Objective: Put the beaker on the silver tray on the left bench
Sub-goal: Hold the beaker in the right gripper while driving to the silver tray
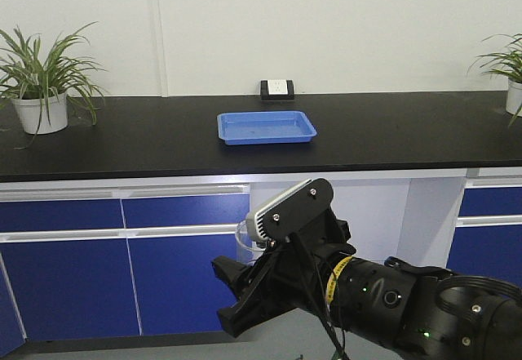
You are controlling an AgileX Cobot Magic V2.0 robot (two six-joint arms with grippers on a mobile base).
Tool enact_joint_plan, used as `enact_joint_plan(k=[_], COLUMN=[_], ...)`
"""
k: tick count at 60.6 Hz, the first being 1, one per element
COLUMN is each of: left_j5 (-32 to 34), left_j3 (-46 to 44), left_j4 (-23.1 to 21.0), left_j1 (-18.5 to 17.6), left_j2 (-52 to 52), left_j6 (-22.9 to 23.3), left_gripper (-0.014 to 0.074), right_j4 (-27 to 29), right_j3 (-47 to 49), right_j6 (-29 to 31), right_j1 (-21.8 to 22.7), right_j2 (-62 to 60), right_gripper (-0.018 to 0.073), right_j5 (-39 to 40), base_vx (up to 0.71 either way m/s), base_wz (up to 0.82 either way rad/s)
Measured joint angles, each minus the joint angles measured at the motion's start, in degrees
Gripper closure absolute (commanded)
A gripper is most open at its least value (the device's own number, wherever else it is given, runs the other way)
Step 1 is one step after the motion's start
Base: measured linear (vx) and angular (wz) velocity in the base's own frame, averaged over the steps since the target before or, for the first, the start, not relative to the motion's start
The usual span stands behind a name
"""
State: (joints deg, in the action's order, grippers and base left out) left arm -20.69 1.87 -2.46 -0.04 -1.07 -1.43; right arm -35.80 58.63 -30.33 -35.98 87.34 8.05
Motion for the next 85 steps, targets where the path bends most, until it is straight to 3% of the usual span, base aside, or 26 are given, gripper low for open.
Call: enact_joint_plan(k=[34,85], left_j5=[0.0,0.0], left_j3=[0.0,0.0], left_j4=[0.0,0.0], left_j1=[0.0,0.0], left_j2=[0.0,0.0], left_j6=[0.0,0.0], left_gripper=[0.0595,0.0595], right_j4=[0.0,0.1], right_j3=[0.0,0.0], right_j6=[0.0,0.0], right_j1=[0.0,0.0], right_j2=[0.0,0.0], right_gripper=[0.0573,0.0573], right_j5=[-0.1,-0.1], base_vx=[-0.06,0.08], base_wz=[0.28,0.85])
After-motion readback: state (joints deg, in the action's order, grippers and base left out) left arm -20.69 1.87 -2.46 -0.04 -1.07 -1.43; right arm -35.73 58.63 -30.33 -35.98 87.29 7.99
